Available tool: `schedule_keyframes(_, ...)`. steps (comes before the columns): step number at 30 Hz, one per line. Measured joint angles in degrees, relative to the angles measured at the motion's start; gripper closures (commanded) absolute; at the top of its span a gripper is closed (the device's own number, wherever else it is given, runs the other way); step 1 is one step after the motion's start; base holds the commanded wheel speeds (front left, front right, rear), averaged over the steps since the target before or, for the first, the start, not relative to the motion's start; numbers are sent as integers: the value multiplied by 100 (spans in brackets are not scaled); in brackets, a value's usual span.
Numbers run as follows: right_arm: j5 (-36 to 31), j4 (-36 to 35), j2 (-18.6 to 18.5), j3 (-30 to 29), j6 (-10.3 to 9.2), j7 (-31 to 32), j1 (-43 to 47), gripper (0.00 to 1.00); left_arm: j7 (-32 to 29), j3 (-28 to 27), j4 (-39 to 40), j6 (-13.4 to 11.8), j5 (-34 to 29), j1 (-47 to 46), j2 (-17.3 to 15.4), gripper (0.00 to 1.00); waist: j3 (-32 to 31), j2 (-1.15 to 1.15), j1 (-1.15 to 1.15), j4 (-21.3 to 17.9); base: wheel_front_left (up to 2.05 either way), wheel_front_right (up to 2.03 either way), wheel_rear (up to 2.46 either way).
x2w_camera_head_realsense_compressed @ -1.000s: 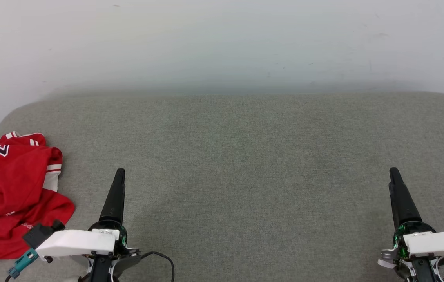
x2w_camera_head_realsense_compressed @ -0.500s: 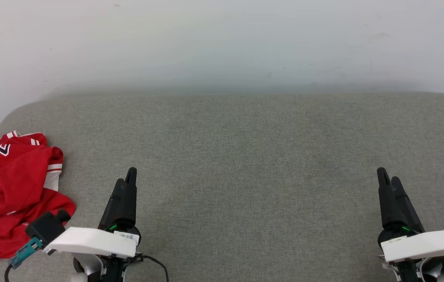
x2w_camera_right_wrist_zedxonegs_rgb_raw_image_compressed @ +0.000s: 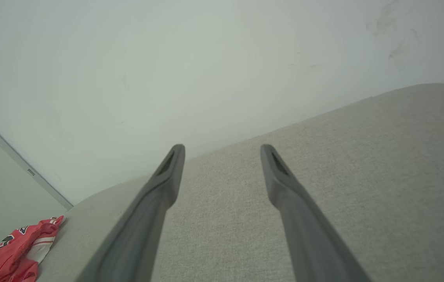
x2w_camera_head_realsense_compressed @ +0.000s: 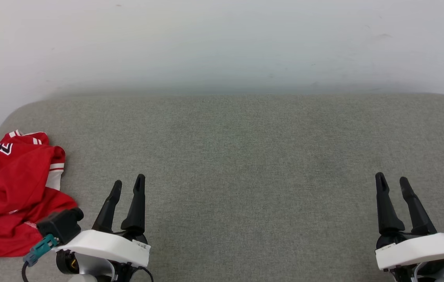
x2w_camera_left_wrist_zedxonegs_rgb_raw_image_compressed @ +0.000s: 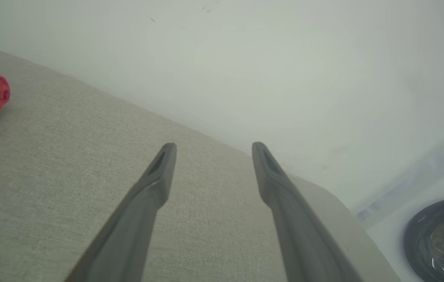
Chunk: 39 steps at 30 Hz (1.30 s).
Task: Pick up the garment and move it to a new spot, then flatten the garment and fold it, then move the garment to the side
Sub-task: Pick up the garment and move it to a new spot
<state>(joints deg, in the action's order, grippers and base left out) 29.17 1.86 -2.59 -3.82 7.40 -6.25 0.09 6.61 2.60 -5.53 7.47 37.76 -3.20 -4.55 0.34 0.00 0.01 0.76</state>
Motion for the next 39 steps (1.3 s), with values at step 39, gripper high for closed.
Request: schedule_keyframes(39,-2207,-501,-9,-23,2,44,202,0,544,460,-12,-345,-2306,1,-235,0,29,0,-1,98,0,0,0)
